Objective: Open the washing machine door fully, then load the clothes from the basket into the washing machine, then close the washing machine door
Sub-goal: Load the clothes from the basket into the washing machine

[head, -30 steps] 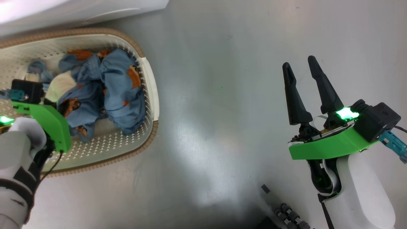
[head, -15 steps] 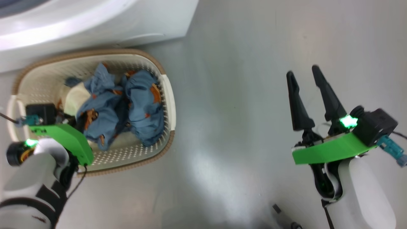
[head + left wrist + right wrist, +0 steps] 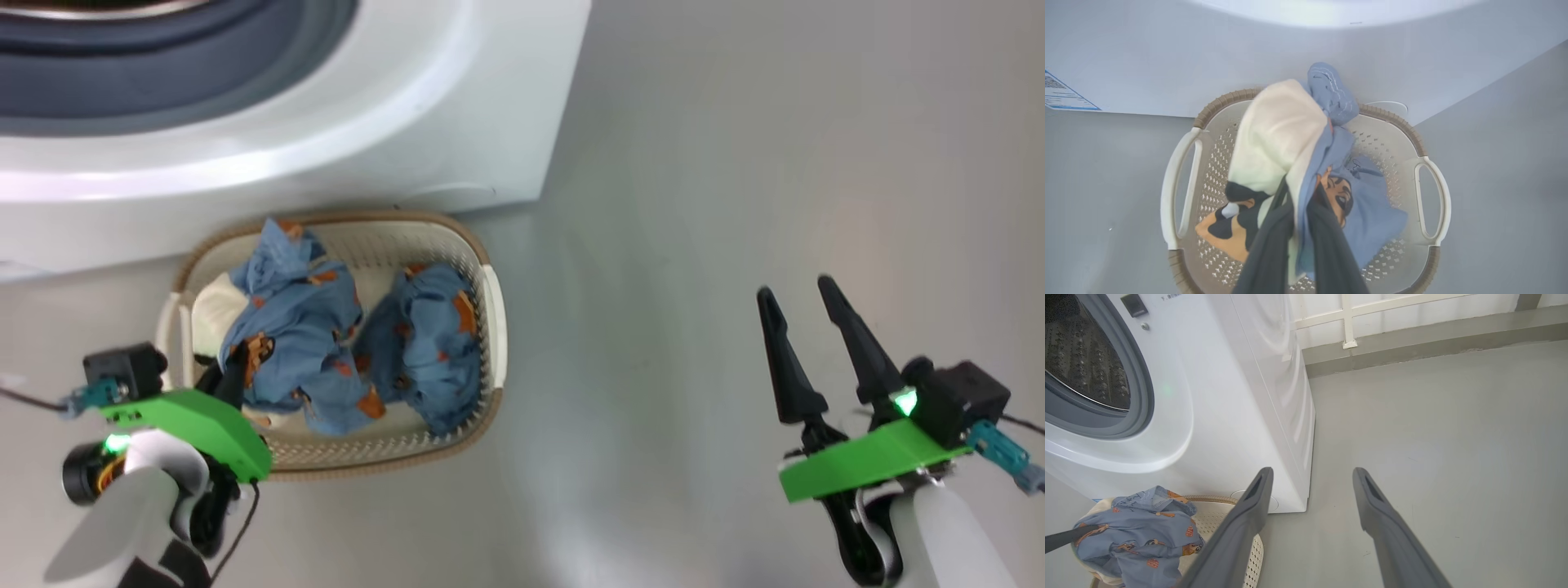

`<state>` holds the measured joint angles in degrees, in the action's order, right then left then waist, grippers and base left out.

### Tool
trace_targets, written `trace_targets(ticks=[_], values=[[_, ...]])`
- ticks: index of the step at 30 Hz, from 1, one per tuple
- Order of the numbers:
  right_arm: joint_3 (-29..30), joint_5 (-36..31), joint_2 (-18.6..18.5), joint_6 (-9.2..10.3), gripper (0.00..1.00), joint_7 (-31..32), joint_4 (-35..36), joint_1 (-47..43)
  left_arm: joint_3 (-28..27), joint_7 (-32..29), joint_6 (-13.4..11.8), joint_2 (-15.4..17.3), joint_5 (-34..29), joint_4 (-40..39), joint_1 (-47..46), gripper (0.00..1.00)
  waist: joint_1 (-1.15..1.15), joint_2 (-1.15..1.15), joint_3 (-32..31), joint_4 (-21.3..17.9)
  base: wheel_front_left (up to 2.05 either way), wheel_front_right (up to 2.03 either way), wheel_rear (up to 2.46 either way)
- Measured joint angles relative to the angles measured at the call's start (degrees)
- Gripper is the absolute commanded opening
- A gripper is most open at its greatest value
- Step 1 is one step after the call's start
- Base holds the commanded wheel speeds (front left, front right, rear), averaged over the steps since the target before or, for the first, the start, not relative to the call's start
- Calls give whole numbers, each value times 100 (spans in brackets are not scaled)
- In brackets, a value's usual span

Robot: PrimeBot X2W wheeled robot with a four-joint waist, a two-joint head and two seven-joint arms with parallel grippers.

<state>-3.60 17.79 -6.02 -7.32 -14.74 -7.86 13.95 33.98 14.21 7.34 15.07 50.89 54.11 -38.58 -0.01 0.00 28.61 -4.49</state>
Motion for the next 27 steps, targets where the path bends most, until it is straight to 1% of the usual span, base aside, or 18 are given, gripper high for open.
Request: trace_targets(ticks=[8, 9, 10, 11, 15, 17, 18, 20, 27], values=[[62, 63, -130, 0, 100, 0, -104, -507, -1207, 0, 0, -208, -869, -996, 943, 0, 0, 0, -707, 247, 0, 0, 0], [63, 88, -137, 0, 100, 0, -115, -576, -1323, 0, 0, -222, -979, -1128, 1068, 0, 0, 0, -795, 274, 0, 0, 0], [63, 88, -137, 0, 100, 0, -115, -576, -1323, 0, 0, -222, -979, -1128, 1068, 0, 0, 0, -795, 274, 0, 0, 0], [65, 141, -157, 0, 100, 0, -136, -695, -1549, 1, 0, -253, -1194, -1384, 1311, 0, 0, 0, -967, 323, 0, 0, 0], [76, 225, -211, 0, 100, 0, -159, -944, -2004, 0, 0, -372, -1522, -1912, 1806, 0, 0, 0, -1311, 405, 0, 0, 0], [82, 246, -230, 0, 100, 0, -167, -1006, -2096, 0, 0, -392, -1592, -2038, 1925, 0, 0, 0, -1393, 423, 0, 0, 0], [93, 257, -278, 0, 100, 0, -174, -1124, -2313, 0, 0, -430, -1766, -2314, 2167, 0, 0, 0, -1553, 456, 0, 0, 0], [107, 260, -301, 0, 100, 1, -175, -1221, -2577, 0, 0, -502, -1893, -2596, 2408, 0, 0, 0, -1706, 482, 0, 0, 0], [125, 319, -334, 0, 100, 1, -168, -1555, -3218, 0, 0, -678, -2391, -3555, 3329, 0, 0, 0, -2165, 520, 0, 0, 0]])
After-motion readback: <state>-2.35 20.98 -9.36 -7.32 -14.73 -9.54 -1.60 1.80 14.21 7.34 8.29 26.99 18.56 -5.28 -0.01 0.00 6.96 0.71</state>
